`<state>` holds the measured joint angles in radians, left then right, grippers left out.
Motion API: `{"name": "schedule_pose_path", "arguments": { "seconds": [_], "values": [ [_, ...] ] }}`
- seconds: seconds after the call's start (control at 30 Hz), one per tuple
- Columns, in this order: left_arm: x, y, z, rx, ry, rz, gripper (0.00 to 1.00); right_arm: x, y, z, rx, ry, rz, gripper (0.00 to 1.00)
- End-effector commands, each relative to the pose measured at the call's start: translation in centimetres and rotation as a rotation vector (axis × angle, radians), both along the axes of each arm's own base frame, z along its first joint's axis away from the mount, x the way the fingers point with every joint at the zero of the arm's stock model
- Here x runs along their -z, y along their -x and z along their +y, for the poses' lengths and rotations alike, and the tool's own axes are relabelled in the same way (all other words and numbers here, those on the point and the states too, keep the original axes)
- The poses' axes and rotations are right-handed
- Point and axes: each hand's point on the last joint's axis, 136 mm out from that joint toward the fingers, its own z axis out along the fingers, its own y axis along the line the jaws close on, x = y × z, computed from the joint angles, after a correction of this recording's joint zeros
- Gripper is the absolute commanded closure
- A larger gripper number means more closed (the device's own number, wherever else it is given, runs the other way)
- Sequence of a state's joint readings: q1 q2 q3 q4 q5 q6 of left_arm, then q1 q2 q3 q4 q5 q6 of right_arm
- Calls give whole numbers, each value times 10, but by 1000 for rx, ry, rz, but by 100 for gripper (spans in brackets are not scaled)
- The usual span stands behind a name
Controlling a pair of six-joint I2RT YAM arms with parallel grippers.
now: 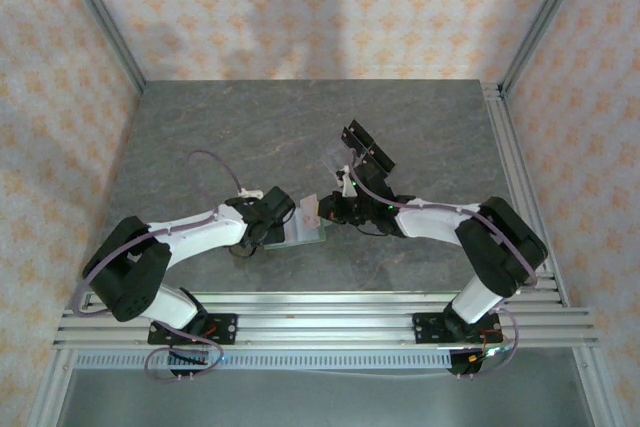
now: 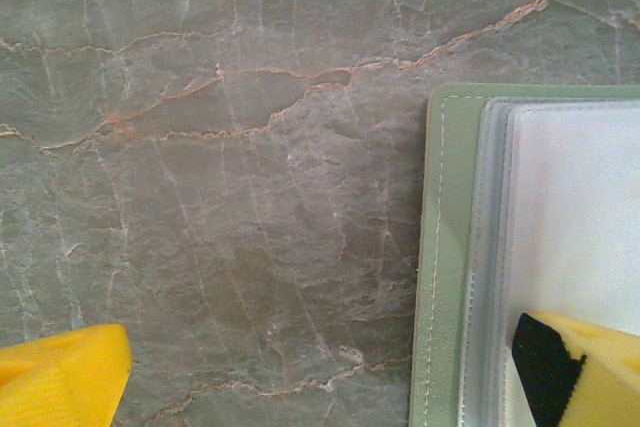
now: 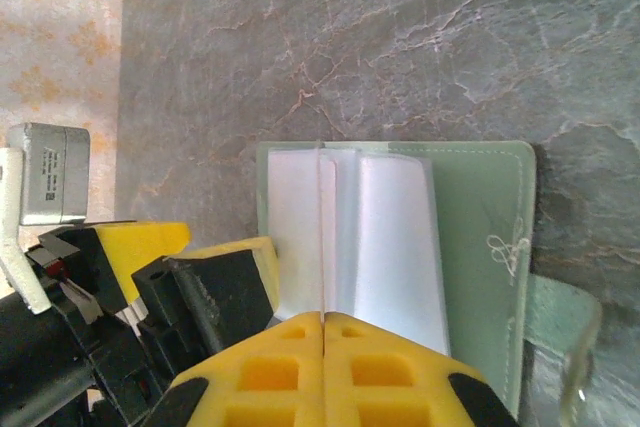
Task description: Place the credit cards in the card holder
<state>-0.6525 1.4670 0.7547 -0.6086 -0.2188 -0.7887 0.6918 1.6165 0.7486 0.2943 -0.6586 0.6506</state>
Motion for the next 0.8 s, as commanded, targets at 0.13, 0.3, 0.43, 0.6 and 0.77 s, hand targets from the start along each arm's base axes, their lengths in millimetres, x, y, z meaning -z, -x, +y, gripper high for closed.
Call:
{"name": "schedule_pose_path", "arguments": {
  "seconds": [0.13,0.3,0.43,0.6,0.77],
  "values": [
    [4,12,22,-47,-84,16,0,-6,-3,21,-19,-149,-49,100],
    [6,14,23,-52,-91,24,0,6,-1,24,-16,-175,-31,100],
    [7,15,25,-55,-93,26,0,12,1,24,-8,-192,-17,100],
    [7,16,25,-58,-91,26,0,19,2,25,-4,-195,-5,100],
    [8,16,24,-58,-89,26,0,26,4,27,-2,-198,9,100]
  ]
}}
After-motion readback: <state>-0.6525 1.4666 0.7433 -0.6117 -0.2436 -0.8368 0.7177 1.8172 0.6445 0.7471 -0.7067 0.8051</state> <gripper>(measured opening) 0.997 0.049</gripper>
